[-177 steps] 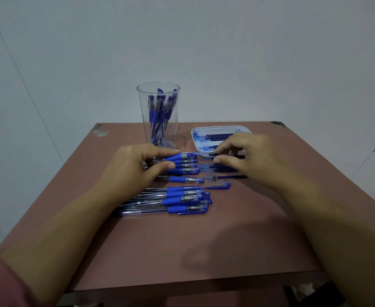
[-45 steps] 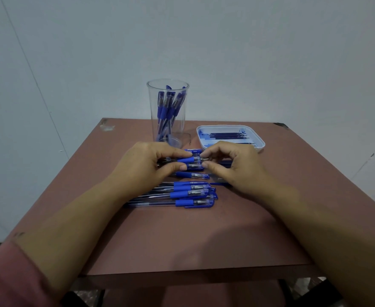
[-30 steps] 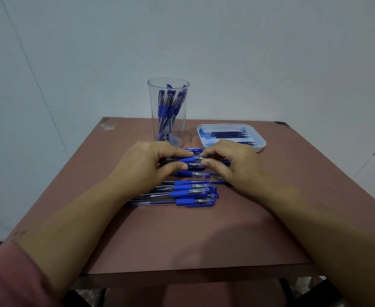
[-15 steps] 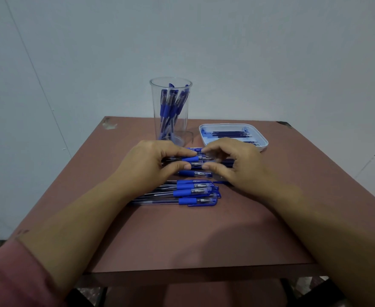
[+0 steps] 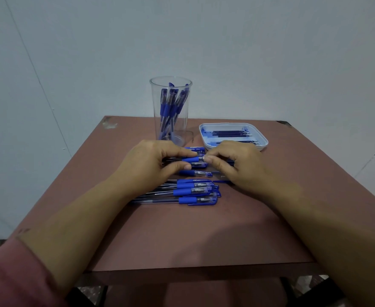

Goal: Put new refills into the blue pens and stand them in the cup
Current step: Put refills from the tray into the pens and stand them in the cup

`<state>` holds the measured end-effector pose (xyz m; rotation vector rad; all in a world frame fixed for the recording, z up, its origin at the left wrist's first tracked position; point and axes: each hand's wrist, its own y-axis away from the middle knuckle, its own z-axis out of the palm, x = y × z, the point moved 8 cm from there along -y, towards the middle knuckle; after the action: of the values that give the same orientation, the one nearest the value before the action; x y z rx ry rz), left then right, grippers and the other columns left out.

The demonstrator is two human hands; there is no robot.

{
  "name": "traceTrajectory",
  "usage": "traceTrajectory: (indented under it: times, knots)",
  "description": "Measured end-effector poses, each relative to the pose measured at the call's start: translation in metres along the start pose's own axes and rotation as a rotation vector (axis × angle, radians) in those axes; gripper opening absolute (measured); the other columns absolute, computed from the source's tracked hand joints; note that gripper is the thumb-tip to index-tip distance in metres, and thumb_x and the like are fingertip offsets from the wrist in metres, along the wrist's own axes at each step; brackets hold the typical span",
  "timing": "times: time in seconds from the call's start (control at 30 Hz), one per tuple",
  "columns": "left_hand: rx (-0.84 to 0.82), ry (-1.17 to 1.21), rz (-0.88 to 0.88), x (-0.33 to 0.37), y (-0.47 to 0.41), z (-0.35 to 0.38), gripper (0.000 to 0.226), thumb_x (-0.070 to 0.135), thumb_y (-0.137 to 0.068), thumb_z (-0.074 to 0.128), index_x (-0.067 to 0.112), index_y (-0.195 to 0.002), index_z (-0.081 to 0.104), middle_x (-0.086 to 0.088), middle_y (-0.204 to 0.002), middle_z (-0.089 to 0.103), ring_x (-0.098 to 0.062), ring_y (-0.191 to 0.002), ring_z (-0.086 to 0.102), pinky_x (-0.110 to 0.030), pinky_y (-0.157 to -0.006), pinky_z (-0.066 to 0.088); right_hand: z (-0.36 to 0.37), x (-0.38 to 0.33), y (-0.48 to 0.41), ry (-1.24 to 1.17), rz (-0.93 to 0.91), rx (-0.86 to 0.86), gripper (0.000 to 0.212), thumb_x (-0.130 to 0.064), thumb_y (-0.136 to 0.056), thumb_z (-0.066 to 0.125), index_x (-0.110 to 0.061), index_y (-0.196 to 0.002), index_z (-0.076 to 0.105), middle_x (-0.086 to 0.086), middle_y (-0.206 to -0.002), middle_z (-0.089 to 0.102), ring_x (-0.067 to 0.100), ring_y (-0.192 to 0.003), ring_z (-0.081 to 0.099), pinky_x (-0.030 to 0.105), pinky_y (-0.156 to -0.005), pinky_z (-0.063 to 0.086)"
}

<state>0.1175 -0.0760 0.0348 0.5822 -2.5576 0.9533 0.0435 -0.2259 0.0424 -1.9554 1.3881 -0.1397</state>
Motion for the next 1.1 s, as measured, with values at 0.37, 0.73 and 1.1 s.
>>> traceTrajectory:
  times: [0.37,0.73,1.1]
  knots:
    - [0.011,0.013,0.002,-0.001,0.0,0.0,0.03,0.033,-0.084,0.074,0.039,-0.113,0.07,0.014,-0.093,0.072,-0.005,-0.084,0.066,-0.038,-0.076,0.055,0.0,-0.005,0.0,0.009,-0.011,-0.001,0.012,-0.024,-0.092,0.065,-0.019,-0.102,0.069,-0.008,-0.086,0.066,0.005,-0.078,0.059,0.019,-0.071,0.047]
    - [0.054,0.015,0.02,0.004,0.0,-0.005,0.032,0.027,-0.081,0.076,0.039,-0.11,0.07,0.017,-0.088,0.069,-0.003,-0.079,0.064,-0.031,-0.073,0.054,-0.003,-0.003,-0.001,-0.06,0.062,-0.027,0.018,-0.023,-0.087,0.071,-0.024,-0.105,0.069,-0.012,-0.093,0.067,0.006,-0.085,0.062,0.025,-0.075,0.051]
    - [0.069,0.003,-0.044,-0.008,0.002,-0.01,0.029,0.023,-0.082,0.077,0.035,-0.108,0.073,0.03,-0.089,0.065,0.008,-0.079,0.06,-0.007,-0.072,0.042,-0.018,0.03,0.02,0.068,0.239,-0.342,0.019,-0.048,-0.073,0.078,-0.042,-0.091,0.073,-0.019,-0.093,0.056,-0.003,-0.098,0.049,0.021,-0.084,0.041]
